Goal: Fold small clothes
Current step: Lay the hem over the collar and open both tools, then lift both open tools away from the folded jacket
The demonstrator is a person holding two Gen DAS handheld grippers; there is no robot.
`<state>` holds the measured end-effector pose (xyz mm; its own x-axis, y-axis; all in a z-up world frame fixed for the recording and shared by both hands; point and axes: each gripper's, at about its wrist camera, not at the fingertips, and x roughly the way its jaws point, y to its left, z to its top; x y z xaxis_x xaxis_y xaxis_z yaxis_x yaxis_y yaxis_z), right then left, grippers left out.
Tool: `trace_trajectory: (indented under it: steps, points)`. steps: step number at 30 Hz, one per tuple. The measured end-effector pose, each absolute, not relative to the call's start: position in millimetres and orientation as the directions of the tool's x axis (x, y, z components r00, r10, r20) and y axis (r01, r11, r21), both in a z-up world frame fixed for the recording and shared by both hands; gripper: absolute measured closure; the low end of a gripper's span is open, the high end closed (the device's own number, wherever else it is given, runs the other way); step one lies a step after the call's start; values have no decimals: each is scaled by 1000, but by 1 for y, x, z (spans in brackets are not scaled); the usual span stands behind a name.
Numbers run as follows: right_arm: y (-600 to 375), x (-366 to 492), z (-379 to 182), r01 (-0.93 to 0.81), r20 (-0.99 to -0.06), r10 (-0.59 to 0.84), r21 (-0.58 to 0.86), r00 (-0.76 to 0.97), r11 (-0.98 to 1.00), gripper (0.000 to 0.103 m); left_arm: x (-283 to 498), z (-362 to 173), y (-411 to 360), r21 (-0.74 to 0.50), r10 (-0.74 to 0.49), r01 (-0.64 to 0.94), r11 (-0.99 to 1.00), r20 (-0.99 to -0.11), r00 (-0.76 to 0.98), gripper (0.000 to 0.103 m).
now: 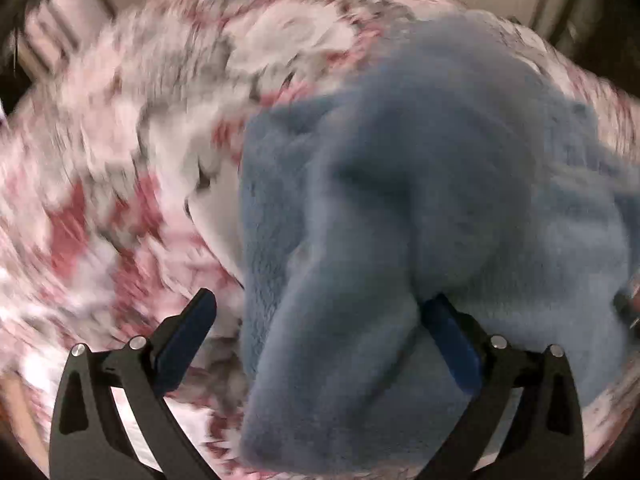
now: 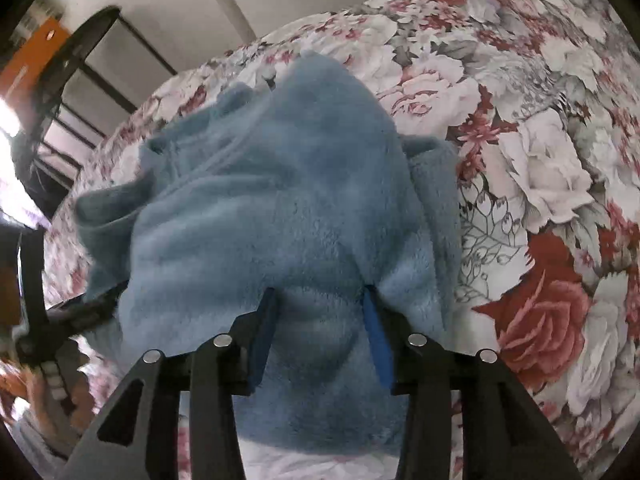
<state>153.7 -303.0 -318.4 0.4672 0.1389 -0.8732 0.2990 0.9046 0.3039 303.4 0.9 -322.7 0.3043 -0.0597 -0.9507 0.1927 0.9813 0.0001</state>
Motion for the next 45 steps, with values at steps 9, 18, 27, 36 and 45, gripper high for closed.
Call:
trace_trajectory:
  steps: [9,18,27,36,45]
  points:
    - [-264,129,-298,303,-884,152,306,441,902,43,261,-271,-19,78,-19,234,969,-923,385,5]
    - [-258,111,-278,352,-895,143,308,423,884,38,250,-277,-18,124,57,192,974,-945,322,5]
    - [-278,130,-233,560,-856,73,397,511,727,20,301,-247,-22,149,119,71,986,-941,317,5]
    - [-281,163,-308,697,-901,101,394,422,599,13,370,-301,-15,251,228,54,966,-935,270,4]
    - [-288,168,-305,681,-881,101,425,461,596,9,372,-307,-29,279,237,66,958,-900,367,4]
